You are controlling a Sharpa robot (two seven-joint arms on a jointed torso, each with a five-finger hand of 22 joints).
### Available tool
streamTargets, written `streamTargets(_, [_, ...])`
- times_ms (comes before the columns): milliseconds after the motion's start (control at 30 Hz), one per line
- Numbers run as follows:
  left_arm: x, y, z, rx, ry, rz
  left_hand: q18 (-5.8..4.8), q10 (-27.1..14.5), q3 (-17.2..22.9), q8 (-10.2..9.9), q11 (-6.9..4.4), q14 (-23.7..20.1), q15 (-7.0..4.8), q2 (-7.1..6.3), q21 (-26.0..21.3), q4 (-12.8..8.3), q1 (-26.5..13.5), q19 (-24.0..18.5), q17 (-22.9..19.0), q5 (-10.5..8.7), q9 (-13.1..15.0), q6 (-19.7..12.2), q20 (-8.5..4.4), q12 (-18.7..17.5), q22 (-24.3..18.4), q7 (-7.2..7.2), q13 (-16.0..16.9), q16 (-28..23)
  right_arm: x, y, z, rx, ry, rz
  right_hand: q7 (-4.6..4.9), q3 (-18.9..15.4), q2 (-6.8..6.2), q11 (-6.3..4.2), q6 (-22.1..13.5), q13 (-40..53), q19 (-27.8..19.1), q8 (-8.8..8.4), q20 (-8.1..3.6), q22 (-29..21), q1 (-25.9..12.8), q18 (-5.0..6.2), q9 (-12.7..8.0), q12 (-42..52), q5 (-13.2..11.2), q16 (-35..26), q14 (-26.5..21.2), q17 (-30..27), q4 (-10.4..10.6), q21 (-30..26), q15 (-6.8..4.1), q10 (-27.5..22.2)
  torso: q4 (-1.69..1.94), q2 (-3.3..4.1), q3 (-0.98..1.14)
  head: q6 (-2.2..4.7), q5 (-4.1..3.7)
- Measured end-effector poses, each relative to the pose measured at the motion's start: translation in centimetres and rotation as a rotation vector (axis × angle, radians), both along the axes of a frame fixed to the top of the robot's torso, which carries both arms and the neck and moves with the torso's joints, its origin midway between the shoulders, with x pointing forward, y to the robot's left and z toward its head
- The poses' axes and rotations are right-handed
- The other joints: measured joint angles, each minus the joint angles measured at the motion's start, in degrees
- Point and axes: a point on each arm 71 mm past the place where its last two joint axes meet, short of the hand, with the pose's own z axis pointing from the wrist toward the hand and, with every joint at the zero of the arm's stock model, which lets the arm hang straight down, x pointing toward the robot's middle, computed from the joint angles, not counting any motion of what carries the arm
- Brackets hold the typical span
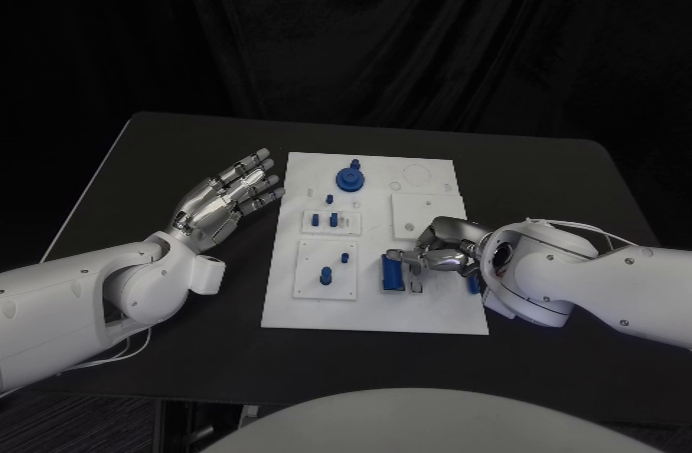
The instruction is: Assemble the parts on the task board
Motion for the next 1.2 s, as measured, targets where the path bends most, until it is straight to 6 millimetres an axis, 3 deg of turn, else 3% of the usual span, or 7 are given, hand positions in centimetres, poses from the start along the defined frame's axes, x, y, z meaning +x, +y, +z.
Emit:
streamTargets(233, [0.0, 0.0, 0.0, 0.0, 0.0, 0.0, 0.0, 0.0, 0.0, 0.0, 0.0, 0.0, 0.0, 0.0, 0.0, 0.0, 0.0, 0.0, 0.0, 0.0, 0.1, 0.2, 0.0, 0.0, 0.0, 0.2, 0.0, 0.0, -0.2, -0.2, 0.2, 0.017, -0.015, -0.001, -0.02, -0.7, 1.52, 0.0, 0.5, 0.0, 0.0, -0.22, 0.0, 0.0, 5.9, 0.0, 0.8, 0.0, 6.3, 0.0, 0.0, 0.0, -0.4, 0.0, 0.0, 0.0, -0.01, -0.01, 0.0, 0.0, -0.02])
streamTargets(300, [0.0, 0.0, 0.0, 0.0, 0.001, 0.0, 0.0, 0.0, 0.0, 0.0, 0.0, 0.0, 0.0, 0.0, 0.0, 0.0, 0.0, 0.0, 0.0, 0.0, 0.1, 0.2, 0.0, 0.0, 0.0, 0.2, 0.0, 0.0, -0.3, -0.2, 0.3, 0.028, -0.026, 0.001, 0.02, 0.6, 1.72, 0.0, -0.5, 0.0, 0.0, -0.76, 0.0, 0.0, 10.8, 0.0, 1.1, 0.0, 11.0, 0.0, 0.0, 0.0, -2.7, 0.0, 0.0, 0.0, -0.01, -0.01, 0.01, 0.0, -0.03])
streamTargets(467, [-0.1, 0.1, 0.0, 0.0, 0.001, 0.002, 0.0, 0.0, 0.0, 0.0, 0.0, 0.0, 0.0, 0.0, 0.0, 0.0, 0.0, 0.0, 0.0, 0.21, 0.1, 0.4, 0.0, 0.0, 0.0, 0.35, 0.0, 0.0, -0.5, -0.3, 0.8, 0.073, -0.088, 0.016, 1.19, 1.9, 0.4, 1.24, -4.7, 0.0, -0.1, -3.08, 0.38, 0.0, 17.0, 0.0, 0.1, 0.0, 16.3, 0.0, 0.1, 0.0, -5.7, 0.0, 0.66, 0.0, -0.03, 0.01, 0.03, 0.0, 0.15])
streamTargets(700, [-0.1, 0.3, 0.0, 0.002, 0.001, 0.004, 0.0, 0.0, 0.0, 0.0, 0.0, 0.0, 0.0, 0.0, 0.0, 0.0, 0.0, 0.0, 0.0, 0.21, 0.1, 0.4, 0.0, 0.0, 0.0, 0.4, 0.0, 0.0, -0.8, 0.0, 1.9, 0.143, -0.22, 0.081, 4.26, 4.3, -1.56, 3.9, -8.6, 0.0, 0.0, -11.1, 2.47, 0.0, 24.6, -0.01, -9.9, 0.0, 21.6, 0.3, 0.0, 0.0, -9.4, 0.5, 3.04, 0.0, -0.03, 0.03, 0.02, 0.0, 0.19])
streamTargets(833, [-0.1, 0.3, 0.0, 0.002, 0.001, 0.004, 0.0, 0.0, 0.2, 0.0, 0.0, 0.0, 0.0, 0.0, 0.0, -0.2, 0.0, 0.0, 0.0, 0.21, 0.1, 0.4, 0.0, 0.0, 0.0, 0.4, 0.0, 0.0, -1.0, 0.3, 2.3, 0.168, -0.275, 0.125, 5.05, 5.8, -1.92, 3.9, -8.9, 0.0, 0.0, -14.1, 2.88, 0.0, 27.1, 0.0, -14.4, 0.0, 22.9, 0.3, 0.0, 0.0, -11.5, 0.5, 3.03, 0.0, -0.03, 0.04, 0.01, 0.0, 0.07])
streamTargets(967, [-0.1, 0.3, 0.0, 0.002, 0.001, 0.004, 0.0, -0.2, 0.2, 0.0, -0.18, 0.0, 0.0, 0.0, 0.0, -0.2, 0.0, 0.0, 0.0, 0.21, 0.1, 0.6, 0.0, 0.0, 0.0, 0.56, 0.0, 0.0, -1.2, 0.5, 2.4, 0.18, -0.31, 0.163, 5.43, 6.8, -1.99, 3.9, -8.7, 0.0, 0.0, -16.42, 2.89, 0.0, 27.5, 0.0, -18.4, 0.0, 22.9, 0.3, 0.0, 0.0, -12.4, 0.5, 3.04, 0.0, 0.0, 0.04, 0.0, 0.0, 0.04])
streamTargets(1200, [-0.1, 0.3, 0.0, 0.002, 0.001, 0.005, 0.0, -0.2, 0.2, 0.0, -0.18, 0.0, 0.0, 0.0, 0.0, -0.2, 0.0, 0.0, 0.0, 0.21, 0.1, 0.6, 0.0, 0.0, 0.0, 0.61, 0.0, 0.0, -1.5, 0.7, 2.2, 0.183, -0.326, 0.202, 5.52, 8.2, -1.92, 3.9, -6.7, 0.0, 0.0, -18.98, 2.88, 0.0, 28.2, -0.01, -23.4, 0.0, 22.9, 0.3, 0.1, 0.0, -13.8, 0.7, 3.06, 0.0, -0.05, 0.04, -0.03, 0.0, 0.31])
